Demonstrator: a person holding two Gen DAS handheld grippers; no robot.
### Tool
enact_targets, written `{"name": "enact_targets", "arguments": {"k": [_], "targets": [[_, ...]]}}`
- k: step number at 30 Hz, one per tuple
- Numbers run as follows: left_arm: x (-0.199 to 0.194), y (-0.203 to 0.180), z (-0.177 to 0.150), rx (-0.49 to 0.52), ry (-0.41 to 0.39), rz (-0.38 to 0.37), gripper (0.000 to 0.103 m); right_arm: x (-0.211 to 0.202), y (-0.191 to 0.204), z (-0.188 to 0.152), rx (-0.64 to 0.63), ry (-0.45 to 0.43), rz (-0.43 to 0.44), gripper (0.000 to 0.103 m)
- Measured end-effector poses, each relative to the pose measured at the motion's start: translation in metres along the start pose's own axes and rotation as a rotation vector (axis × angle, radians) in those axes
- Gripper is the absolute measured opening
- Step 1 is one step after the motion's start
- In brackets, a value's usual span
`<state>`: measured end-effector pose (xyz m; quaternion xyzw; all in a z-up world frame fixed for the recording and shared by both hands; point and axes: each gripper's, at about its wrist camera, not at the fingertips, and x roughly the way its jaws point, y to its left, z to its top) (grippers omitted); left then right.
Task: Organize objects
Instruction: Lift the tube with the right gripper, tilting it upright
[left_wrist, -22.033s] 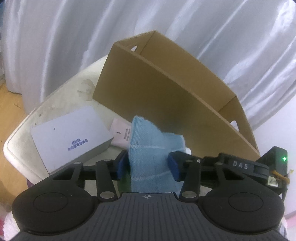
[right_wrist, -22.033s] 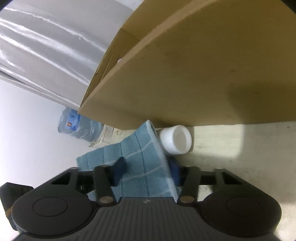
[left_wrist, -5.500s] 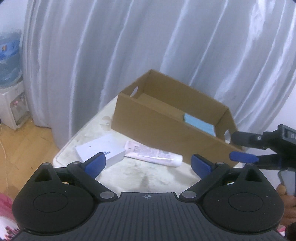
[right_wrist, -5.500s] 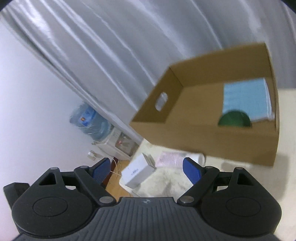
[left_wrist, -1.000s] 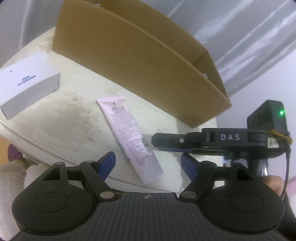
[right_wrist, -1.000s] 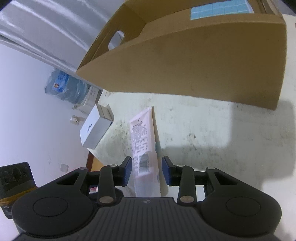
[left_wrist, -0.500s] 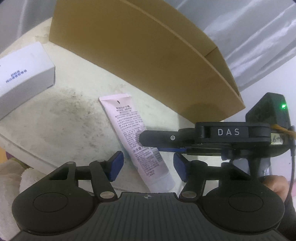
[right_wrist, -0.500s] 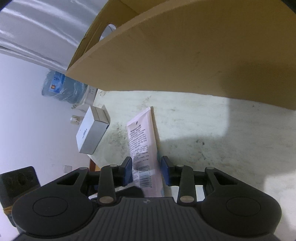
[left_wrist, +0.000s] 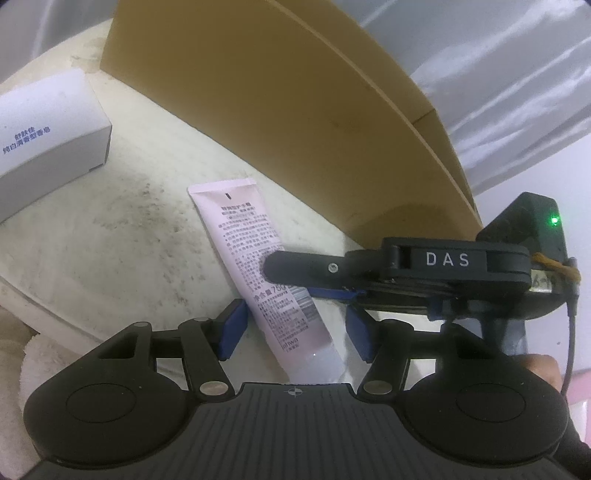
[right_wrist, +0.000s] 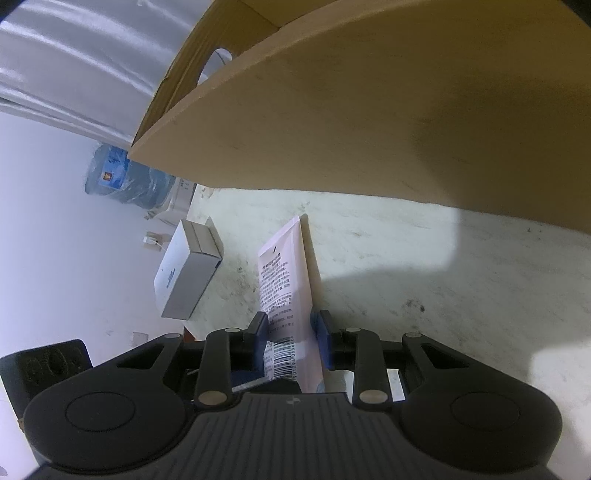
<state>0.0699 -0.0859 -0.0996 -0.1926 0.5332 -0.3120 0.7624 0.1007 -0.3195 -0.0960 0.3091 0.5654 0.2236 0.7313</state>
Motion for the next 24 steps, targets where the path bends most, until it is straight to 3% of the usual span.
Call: {"name": "enact_targets", "arguments": {"k": [9,24], "targets": [[-0.002,0.008,-0.002,-0.035,-0.014,-0.038,0.060,0.004,0.000,0.001,0.016,0.003,0.027,0.032],[-0.003,0.017,-0.006,-0.086,-0.034,-0.086,0.063,0.019,-0.012,0.006,0.122,0.043,0.155,0.033]]}}
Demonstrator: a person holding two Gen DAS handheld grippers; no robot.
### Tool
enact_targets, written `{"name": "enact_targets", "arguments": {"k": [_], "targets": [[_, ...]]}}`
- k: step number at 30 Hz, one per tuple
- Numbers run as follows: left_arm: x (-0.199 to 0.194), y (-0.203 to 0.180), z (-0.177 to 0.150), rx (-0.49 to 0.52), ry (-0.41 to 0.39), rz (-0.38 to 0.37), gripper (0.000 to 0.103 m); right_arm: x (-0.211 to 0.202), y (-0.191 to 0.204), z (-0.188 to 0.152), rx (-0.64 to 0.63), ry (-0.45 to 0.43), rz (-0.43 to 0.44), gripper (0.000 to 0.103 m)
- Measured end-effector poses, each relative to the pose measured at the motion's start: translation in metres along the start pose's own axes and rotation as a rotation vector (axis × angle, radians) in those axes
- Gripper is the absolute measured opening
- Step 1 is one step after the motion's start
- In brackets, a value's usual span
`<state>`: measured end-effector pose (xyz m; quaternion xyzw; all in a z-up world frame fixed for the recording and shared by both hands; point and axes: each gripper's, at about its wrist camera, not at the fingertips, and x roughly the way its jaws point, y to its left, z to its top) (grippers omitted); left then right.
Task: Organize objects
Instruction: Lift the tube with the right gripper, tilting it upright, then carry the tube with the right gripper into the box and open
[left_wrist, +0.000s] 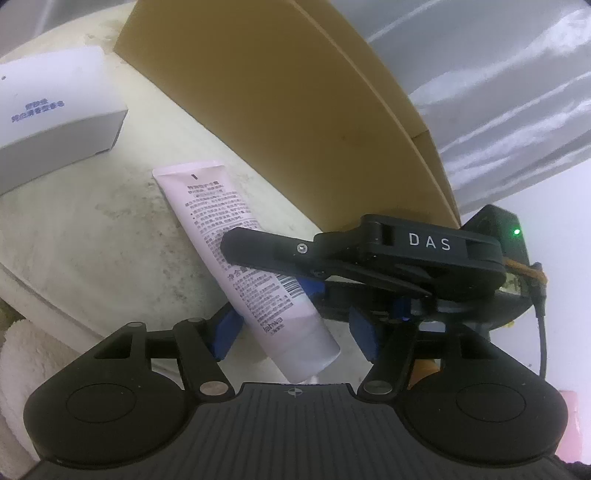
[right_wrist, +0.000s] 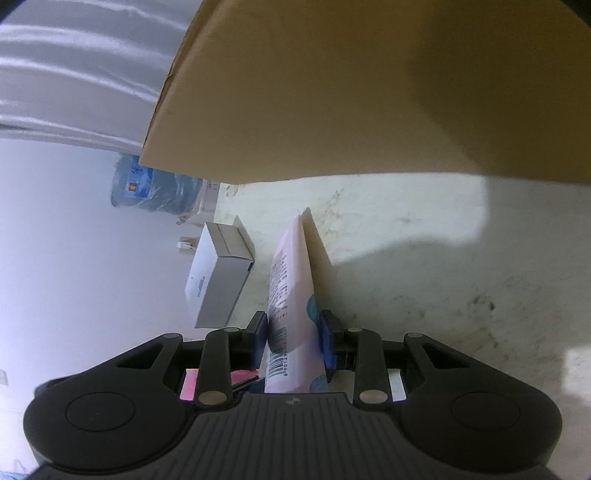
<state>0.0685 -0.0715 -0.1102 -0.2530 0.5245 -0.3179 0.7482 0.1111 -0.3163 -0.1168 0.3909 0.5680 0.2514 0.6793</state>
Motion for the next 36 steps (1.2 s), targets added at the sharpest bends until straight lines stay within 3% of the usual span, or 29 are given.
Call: {"name": "enact_targets", "arguments": {"k": [2,25,36], "targets": [[0.001,-0.001,0.000,0.003,-0.004,0.008,0.057,0.001,-0.002,-0.001,0.026,0.007,0.025,0.033],[-0.026,-0.024,-0.015,0.068,-0.056,0.014,0.056,-0.010,0.019,-0.018,0.007,-0.021,0.096,0.032],[-0.055,-0.052,-0.024,0.122,-0.122,0.013,0.056,-0.045,0.039,-0.037,-0.046,-0.050,0.138,0.032]]}}
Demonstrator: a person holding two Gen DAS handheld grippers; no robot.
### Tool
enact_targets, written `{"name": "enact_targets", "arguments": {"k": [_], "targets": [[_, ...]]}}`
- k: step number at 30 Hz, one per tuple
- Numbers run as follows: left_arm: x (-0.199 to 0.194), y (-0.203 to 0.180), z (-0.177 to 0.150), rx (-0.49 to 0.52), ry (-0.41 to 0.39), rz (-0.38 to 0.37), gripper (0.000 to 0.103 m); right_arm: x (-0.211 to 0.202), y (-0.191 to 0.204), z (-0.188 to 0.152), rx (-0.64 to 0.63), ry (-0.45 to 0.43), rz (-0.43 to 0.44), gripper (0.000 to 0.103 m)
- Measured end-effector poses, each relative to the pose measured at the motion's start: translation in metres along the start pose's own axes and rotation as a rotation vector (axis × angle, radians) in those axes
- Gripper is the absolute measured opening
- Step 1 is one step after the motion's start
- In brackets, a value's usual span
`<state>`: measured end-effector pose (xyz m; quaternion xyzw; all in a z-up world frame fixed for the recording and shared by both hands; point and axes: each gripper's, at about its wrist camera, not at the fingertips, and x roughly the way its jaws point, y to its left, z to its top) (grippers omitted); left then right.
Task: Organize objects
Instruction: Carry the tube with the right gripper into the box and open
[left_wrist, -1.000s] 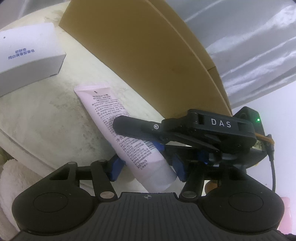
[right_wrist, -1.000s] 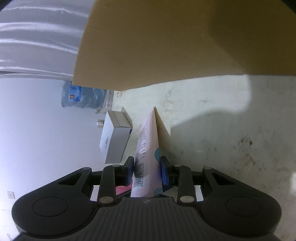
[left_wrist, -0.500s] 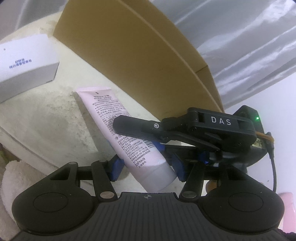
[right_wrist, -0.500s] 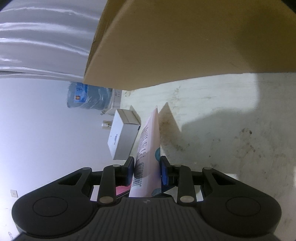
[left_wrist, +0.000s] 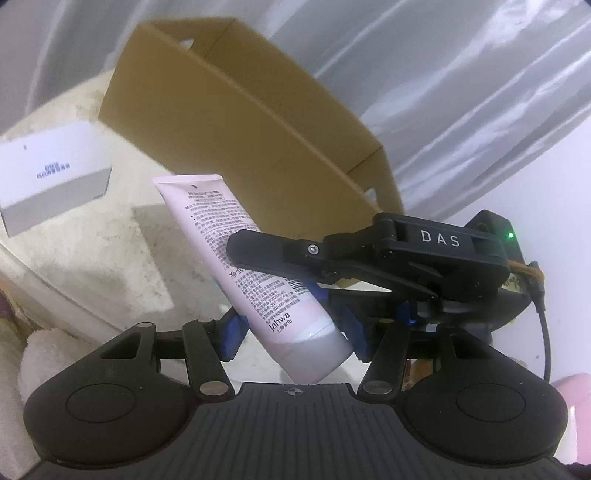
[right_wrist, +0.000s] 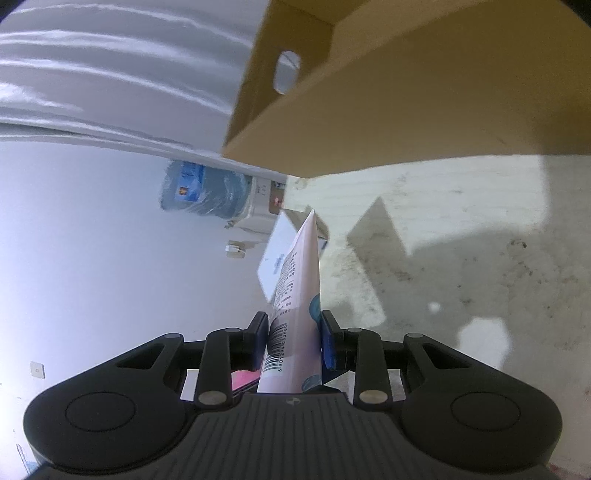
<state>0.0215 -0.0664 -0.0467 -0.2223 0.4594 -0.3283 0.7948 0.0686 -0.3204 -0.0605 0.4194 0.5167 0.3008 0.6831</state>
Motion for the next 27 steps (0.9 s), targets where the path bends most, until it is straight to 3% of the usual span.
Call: {"name": "enact_targets", "arguments": {"k": [6,13,22,27], "targets": [[-0.022,-0.024,0.011,0.063,-0.041,-0.001,0.056,-0.009,0.031,0.000,-0.043,-0.035,0.048,0.032],[-0.025,-0.058,0.046,0.141,-0.065,-0.025,0.056,-0.035,0.061,0.030,-0.084,-0.091,0.087,0.032],[0.015,-0.078,0.109,0.205,-0.013,-0.056,0.051,-0.044,0.080,0.101,-0.090,-0.123,0.077,0.032],[0.051,-0.068,0.147,0.175,0.051,-0.082,0.050,-0.036,0.072,0.144,-0.076,-0.132,0.022,0.032]]}}
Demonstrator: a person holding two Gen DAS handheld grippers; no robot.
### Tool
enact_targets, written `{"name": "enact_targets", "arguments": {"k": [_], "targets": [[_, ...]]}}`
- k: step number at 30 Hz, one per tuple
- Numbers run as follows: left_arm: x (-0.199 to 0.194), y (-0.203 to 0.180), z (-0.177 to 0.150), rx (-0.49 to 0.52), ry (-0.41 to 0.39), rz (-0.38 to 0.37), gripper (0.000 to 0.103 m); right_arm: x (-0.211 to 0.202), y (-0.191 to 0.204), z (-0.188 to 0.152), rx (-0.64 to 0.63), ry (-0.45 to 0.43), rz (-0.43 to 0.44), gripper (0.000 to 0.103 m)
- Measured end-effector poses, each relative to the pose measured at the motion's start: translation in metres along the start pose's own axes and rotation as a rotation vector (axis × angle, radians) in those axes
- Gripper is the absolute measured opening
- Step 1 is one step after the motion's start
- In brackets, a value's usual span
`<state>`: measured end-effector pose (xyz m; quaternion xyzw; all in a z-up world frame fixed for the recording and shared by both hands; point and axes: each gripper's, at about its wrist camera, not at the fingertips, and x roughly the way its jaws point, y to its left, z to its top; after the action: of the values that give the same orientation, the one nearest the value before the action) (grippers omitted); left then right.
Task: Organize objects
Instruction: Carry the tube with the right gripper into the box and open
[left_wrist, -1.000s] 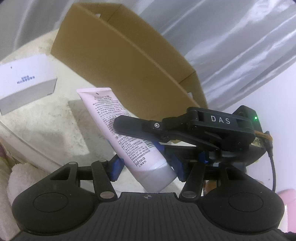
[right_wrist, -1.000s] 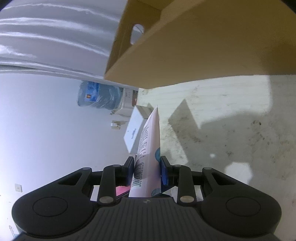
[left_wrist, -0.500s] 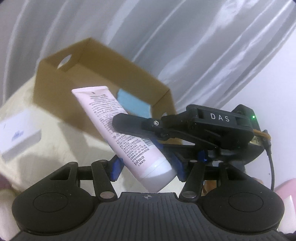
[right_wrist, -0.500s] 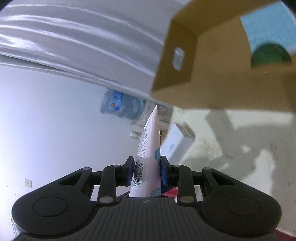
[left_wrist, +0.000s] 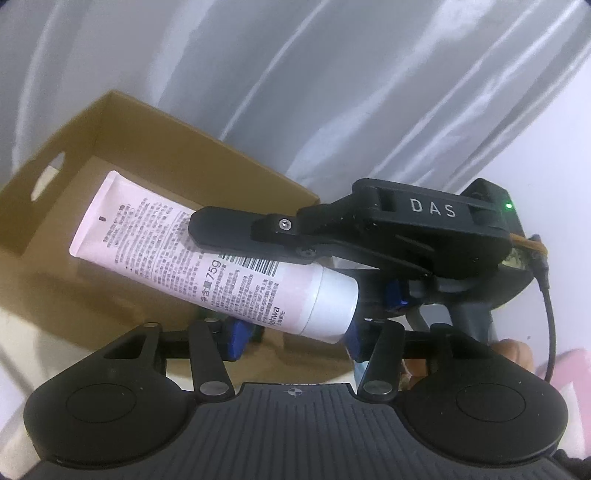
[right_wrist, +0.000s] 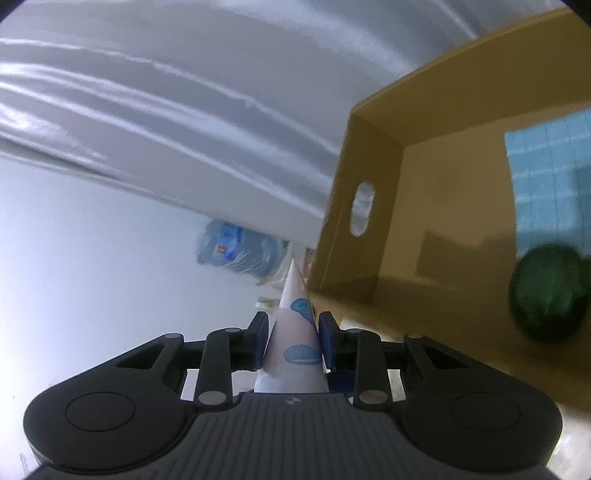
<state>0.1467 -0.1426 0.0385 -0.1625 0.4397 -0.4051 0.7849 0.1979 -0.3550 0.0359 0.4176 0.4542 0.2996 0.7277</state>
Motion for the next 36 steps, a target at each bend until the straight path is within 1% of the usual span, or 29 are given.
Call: {"name": "enact_targets", "arguments": {"k": [6,10,14,17,22,25,28,30,32,34,36], "targets": [[0.040,0.033,0.036,-0.022,0.078,0.003,0.049,0.025,-0.021,0.045,0.043,0.018,-0.071,0.033],[0.063,0.057,0.056,-0.050,0.126,0.018,0.049,0.049,-0.039,0.074,0.097,0.046,-0.091,0.032],[0.085,0.082,0.077,-0.078,0.175,0.046,0.049,0.076,-0.056,0.097,0.132,0.053,-0.126,0.032],[0.097,0.098,0.085,-0.091,0.209,0.080,0.050,0.094,-0.069,0.108,0.142,0.055,-0.165,0.033],[0.105,0.116,0.087,-0.119,0.245,0.122,0.051,0.116,-0.089,0.117,0.121,0.061,-0.269,0.033],[0.102,0.120,0.085,-0.117,0.227,0.133,0.053,0.125,-0.100,0.116,0.096,0.082,-0.358,0.034],[0.094,0.120,0.082,-0.131,0.208,0.130,0.053,0.125,-0.105,0.116,0.082,0.075,-0.384,0.038],[0.095,0.120,0.089,-0.123,0.194,0.136,0.053,0.125,-0.106,0.118,0.056,0.075,-0.411,0.038],[0.089,0.117,0.090,-0.121,0.177,0.127,0.054,0.125,-0.106,0.118,0.039,0.082,-0.431,0.038],[0.077,0.109,0.089,-0.127,0.156,0.121,0.054,0.124,-0.105,0.117,0.045,0.092,-0.416,0.038],[0.070,0.103,0.089,-0.126,0.133,0.127,0.055,0.126,-0.100,0.118,0.037,0.084,-0.423,0.038]]}}
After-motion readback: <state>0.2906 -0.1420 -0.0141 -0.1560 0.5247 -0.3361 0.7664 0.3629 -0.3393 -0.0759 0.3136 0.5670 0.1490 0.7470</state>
